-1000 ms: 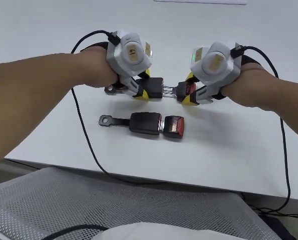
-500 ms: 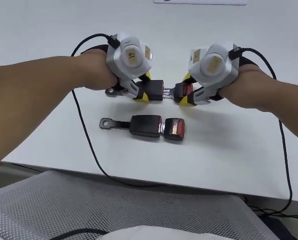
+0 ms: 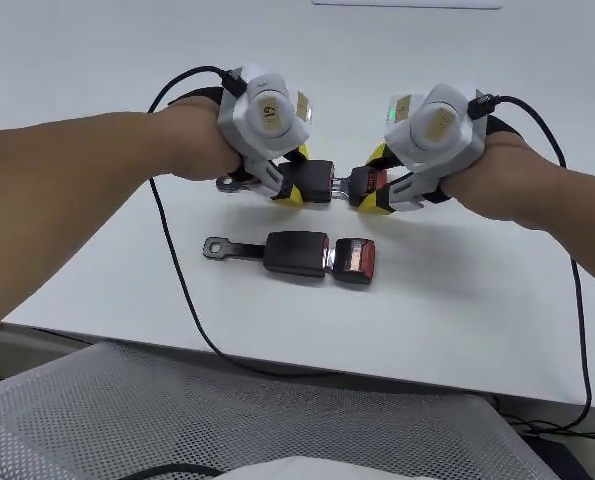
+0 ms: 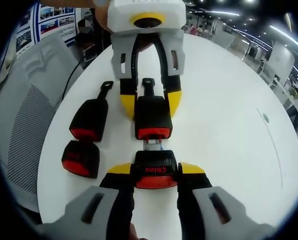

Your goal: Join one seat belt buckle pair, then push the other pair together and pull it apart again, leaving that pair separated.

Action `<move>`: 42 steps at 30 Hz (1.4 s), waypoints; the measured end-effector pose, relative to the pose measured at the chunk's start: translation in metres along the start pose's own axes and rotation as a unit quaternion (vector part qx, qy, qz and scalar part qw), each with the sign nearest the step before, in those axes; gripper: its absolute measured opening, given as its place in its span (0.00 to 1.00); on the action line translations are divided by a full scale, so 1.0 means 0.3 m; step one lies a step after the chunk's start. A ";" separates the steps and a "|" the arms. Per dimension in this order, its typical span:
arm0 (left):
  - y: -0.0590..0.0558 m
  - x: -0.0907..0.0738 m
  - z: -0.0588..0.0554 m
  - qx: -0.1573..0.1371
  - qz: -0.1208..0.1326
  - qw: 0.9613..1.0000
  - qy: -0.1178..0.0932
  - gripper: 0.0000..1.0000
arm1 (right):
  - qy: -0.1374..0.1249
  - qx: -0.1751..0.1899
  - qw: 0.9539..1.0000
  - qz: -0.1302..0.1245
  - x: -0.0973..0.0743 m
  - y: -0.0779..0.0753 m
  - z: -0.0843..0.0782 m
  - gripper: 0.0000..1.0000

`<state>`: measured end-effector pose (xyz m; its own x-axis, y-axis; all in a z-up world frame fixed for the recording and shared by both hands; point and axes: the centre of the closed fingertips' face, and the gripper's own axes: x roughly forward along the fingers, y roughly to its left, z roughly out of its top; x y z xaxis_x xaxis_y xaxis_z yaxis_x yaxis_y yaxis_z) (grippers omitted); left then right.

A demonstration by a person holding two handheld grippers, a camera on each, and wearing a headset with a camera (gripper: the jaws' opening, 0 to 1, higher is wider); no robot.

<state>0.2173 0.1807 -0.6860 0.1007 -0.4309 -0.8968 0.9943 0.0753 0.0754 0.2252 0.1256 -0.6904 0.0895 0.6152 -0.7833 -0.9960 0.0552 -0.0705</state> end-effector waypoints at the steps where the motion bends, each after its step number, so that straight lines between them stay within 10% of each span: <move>1: 0.001 -0.001 -0.001 -0.005 0.002 1.000 -0.003 0.32 | 0.001 -0.001 1.000 -0.001 0.002 0.002 0.004 0.31; 42: 0.011 0.002 -0.002 -0.013 0.001 1.000 -0.008 0.32 | 0.004 -0.012 1.000 -0.012 0.015 0.007 0.043 0.32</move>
<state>0.2207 0.1814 -0.6865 0.1036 -0.4455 -0.8893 0.9928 0.0998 0.0657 0.2236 0.1385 -0.6861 0.1131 0.6073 -0.7864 -0.9933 0.0504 -0.1040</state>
